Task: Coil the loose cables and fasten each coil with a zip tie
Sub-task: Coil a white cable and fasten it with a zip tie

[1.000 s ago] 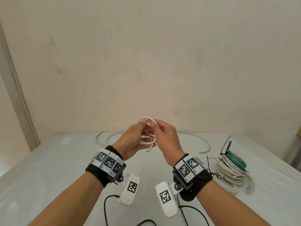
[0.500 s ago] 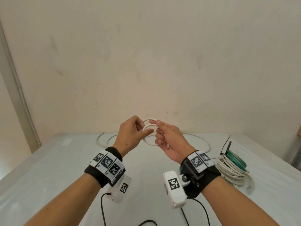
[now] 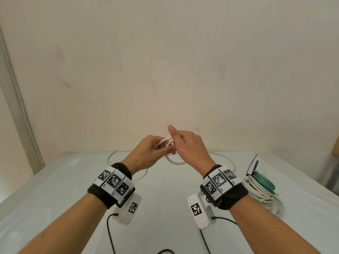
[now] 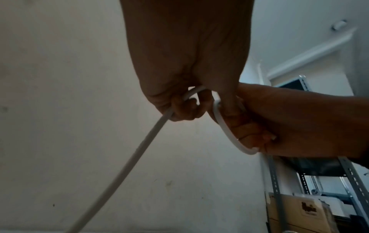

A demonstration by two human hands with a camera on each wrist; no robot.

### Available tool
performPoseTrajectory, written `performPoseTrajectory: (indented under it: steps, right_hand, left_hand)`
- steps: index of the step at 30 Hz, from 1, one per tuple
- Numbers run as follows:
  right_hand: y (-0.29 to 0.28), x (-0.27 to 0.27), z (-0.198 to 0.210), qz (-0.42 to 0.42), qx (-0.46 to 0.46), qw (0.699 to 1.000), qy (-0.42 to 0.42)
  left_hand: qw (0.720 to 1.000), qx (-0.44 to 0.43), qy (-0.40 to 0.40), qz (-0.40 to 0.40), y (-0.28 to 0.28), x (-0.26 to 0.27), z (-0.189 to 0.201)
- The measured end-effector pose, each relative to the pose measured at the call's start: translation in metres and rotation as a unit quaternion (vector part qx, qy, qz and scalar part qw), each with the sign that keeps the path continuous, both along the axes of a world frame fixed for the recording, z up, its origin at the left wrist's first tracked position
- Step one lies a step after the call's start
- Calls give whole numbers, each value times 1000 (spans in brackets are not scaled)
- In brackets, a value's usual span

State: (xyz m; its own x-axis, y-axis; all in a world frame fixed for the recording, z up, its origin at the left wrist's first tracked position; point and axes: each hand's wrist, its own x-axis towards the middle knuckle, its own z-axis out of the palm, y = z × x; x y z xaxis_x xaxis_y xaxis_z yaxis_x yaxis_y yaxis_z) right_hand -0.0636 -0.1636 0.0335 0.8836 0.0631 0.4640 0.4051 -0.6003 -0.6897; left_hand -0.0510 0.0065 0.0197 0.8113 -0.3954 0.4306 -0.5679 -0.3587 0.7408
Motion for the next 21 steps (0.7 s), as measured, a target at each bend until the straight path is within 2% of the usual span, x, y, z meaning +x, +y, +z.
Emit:
performPoseTrajectory:
  steps: [2, 4, 7, 11, 14, 16, 21]
  right_hand:
    - [-4, 2, -2, 11, 40, 999, 35]
    - [-6, 2, -5, 48, 152, 983, 92]
    - [2, -3, -7, 92, 306, 935, 155]
    - [15, -8, 2, 89, 457, 866, 183]
    - [19, -7, 5, 92, 486, 852, 170]
    - [22, -8, 3, 113, 505, 839, 171]
    - [26, -6, 0, 145, 574, 789, 167]
  left_hand:
    - [1000, 4, 15, 6, 0, -6, 6]
    - [998, -17, 55, 18, 2, -10, 11]
    - [992, -83, 96, -5, 1, -16, 13]
    - [974, -175, 138, -29, -7, -20, 8]
    - [945, -251, 200, -58, -11, -20, 6]
    - [935, -278, 211, -57, -12, -18, 7]
    - [950, -264, 165, -25, -14, -17, 7]
